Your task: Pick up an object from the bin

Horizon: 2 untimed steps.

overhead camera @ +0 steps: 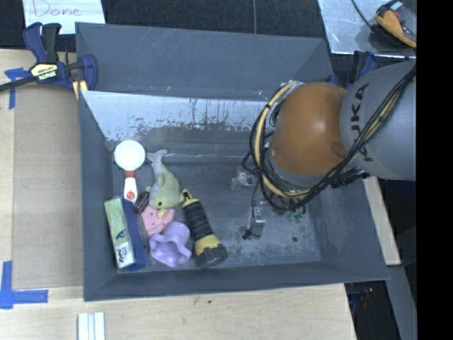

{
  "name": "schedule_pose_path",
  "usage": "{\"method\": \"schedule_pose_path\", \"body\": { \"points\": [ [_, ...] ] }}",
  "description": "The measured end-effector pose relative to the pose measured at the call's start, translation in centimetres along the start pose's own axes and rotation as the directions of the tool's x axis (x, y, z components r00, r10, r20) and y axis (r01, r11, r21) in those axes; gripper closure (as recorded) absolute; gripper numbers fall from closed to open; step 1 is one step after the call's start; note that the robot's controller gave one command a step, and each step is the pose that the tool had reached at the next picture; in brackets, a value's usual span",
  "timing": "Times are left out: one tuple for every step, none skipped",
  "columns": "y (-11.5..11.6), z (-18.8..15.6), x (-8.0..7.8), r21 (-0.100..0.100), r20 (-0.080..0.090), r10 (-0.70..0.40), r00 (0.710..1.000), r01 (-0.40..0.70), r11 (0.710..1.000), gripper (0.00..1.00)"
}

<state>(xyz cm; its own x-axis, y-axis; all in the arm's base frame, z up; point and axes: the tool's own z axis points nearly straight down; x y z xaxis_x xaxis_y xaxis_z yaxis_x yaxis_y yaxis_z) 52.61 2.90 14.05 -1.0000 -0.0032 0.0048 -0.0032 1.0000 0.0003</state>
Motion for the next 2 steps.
{"method": "schedule_pose_path", "body": {
  "points": [
    [0.0,-0.4,-0.2,0.000,0.008,0.001,1.000,-0.001,1.000,0.00],
    [8.6,0.6,2.7,-0.002,0.007,-0.227,0.974,0.227,0.974,0.00]
  ]
}}
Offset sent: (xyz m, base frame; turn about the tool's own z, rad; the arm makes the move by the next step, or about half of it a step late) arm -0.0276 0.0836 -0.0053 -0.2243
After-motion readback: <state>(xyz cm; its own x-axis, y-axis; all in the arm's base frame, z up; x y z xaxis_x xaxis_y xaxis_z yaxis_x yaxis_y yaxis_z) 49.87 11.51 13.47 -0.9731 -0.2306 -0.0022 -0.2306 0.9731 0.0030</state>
